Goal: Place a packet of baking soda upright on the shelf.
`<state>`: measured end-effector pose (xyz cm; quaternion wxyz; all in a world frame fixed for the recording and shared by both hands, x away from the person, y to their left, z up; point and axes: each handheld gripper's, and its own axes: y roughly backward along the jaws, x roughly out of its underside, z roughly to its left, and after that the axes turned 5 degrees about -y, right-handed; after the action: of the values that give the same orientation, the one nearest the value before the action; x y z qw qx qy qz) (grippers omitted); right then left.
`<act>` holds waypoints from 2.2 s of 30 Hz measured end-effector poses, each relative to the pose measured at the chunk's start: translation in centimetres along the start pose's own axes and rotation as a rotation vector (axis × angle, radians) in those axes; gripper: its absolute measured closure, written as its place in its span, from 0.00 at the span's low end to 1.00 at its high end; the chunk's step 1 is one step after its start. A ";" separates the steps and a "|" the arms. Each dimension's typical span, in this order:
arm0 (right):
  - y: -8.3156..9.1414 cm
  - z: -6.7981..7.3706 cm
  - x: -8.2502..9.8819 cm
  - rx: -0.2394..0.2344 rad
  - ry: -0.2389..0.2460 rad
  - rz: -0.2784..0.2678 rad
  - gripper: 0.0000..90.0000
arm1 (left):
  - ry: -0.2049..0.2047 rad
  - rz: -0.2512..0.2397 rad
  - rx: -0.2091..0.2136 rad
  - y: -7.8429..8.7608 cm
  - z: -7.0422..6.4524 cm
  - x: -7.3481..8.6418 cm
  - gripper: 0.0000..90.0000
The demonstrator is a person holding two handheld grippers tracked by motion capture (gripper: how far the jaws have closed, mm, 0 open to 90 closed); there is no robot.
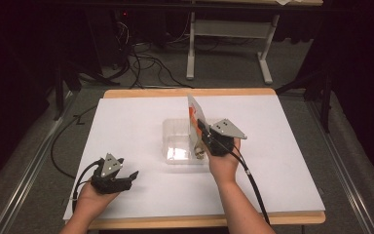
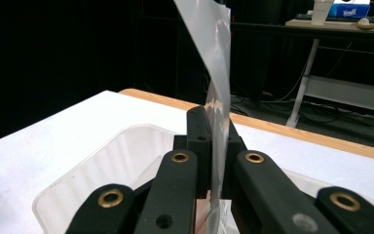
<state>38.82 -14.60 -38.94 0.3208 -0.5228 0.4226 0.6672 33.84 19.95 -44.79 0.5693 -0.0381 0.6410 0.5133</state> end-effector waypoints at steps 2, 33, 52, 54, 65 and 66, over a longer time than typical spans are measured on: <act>0.1 0.0 0.1 0.003 -0.007 0.005 1.00 | -0.002 0.003 0.002 0.0 0.0 0.0 0.33; 0.6 0.5 2.6 0.000 0.021 0.034 0.99 | -0.012 0.012 0.007 -0.2 -0.2 0.0 0.33; 0.8 0.9 4.6 -0.014 0.033 0.105 0.84 | -0.014 0.011 0.006 -0.3 -0.2 -0.1 0.33; 0.8 1.0 4.3 -0.030 0.030 0.109 0.73 | -0.012 0.009 0.006 -0.2 -0.1 -0.1 0.33; 1.5 0.8 2.5 -0.044 0.013 0.120 0.32 | -0.012 0.007 0.009 -0.3 -0.1 -0.1 0.33; 1.7 0.8 2.5 -0.044 0.005 0.124 0.32 | -0.011 0.006 0.009 -0.3 -0.1 -0.1 0.33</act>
<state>36.42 -14.67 -40.88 0.2661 -0.5044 0.4401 0.6936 34.00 19.69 -44.96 0.5715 -0.0306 0.6404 0.5122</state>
